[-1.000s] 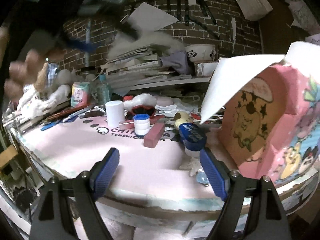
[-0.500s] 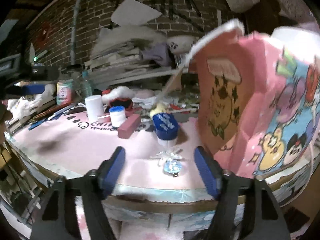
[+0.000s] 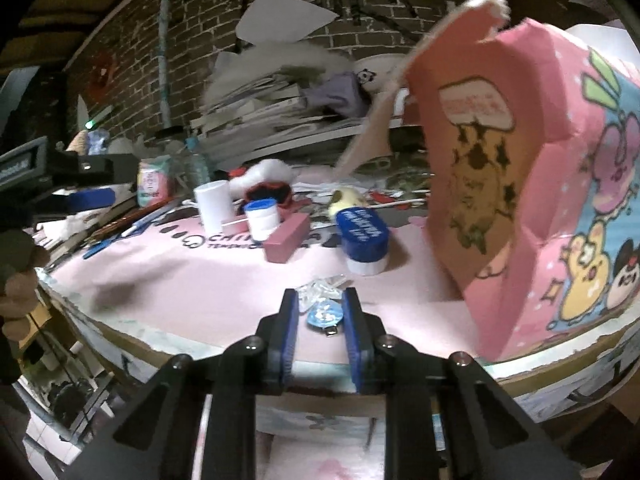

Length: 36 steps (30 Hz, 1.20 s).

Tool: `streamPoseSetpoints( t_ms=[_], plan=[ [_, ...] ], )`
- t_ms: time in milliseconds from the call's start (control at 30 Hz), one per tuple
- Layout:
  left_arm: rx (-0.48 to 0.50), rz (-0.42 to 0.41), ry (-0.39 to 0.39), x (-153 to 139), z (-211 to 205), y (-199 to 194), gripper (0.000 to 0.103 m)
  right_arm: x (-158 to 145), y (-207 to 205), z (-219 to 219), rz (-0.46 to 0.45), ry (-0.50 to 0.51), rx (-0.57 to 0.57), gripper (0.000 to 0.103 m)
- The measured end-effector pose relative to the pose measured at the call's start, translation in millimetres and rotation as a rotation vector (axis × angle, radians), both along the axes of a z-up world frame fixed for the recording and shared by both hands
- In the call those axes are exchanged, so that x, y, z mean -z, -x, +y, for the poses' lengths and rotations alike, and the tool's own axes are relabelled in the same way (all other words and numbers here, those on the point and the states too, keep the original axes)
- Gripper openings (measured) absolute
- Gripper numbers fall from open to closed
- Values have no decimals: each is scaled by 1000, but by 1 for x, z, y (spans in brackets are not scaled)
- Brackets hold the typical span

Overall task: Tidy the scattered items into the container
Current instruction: 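Grasp the clear charm with blue bead using the right gripper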

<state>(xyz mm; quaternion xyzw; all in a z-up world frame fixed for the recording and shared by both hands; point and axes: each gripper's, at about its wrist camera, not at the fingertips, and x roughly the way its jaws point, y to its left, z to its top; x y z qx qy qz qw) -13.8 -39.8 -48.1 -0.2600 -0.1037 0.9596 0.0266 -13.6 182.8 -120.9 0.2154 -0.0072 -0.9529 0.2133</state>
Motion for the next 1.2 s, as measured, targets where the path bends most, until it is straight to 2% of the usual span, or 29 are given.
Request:
streamPoseSetpoints(
  t_ms=[400,767,900,1000,1100,1200],
  plan=[
    [-14,-16,-4,4,-5,0,97,0,-4,-21,2,4,-76,15],
    [-16,-24,-10,7,-6,1,97,-5,-5,-23,27,6,-84,14],
    [-18,-27,-9,8,-6,1,97,0,0,-24,-6,9,-93,14],
    [-18,-28,-10,8,-6,1,97,2,-4,-28,18,-21,-83,15],
    [-20,-27,-7,8,-6,1,97,3,-5,-31,33,-34,-92,27],
    [-23,-27,-1,7,-7,1,97,3,-2,-34,49,-54,-80,50]
  ],
)
